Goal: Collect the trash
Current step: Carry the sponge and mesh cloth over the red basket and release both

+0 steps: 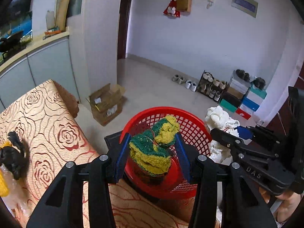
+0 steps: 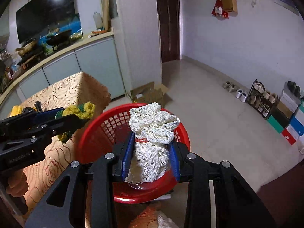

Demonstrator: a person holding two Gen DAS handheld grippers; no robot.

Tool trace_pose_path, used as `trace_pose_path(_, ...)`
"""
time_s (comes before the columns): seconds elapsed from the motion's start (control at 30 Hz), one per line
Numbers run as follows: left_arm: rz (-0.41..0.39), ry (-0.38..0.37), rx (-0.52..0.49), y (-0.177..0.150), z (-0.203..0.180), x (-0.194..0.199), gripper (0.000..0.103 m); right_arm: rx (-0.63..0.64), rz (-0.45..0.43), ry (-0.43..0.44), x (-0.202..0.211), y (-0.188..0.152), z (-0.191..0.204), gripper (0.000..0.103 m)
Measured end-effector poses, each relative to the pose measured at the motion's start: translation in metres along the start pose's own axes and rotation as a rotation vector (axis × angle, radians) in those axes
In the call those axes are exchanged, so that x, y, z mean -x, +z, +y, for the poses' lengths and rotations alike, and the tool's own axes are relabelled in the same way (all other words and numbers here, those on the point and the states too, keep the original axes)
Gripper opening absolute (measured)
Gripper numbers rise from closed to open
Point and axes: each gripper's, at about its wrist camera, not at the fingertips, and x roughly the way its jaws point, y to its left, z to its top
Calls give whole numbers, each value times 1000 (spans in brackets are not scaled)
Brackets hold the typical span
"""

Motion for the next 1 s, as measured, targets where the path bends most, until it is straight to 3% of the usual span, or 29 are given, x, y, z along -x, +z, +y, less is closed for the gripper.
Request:
trace_pose_path(0.2, 30, 4, -2, 1, -3, -18, 46, 12, 33, 1, -19, -3, 0, 36)
trace_pose_path(0.33, 38, 1, 1, 3, -3, -22, 51, 6, 35, -2, -25, -7, -1, 53)
trace_pose_path(0.47, 35, 0, -7, 4, -5, -22, 54, 3, 40, 8, -24, -8, 0, 53)
trace_pose_path(0.63, 22, 1, -9, 4, -5, -15, 68, -3, 31, 16, -17, -9, -2, 53)
trace_pose_path(1.0, -34, 72, -4, 2, 2, 17, 73, -15, 0, 33, 6, -8, 3, 53)
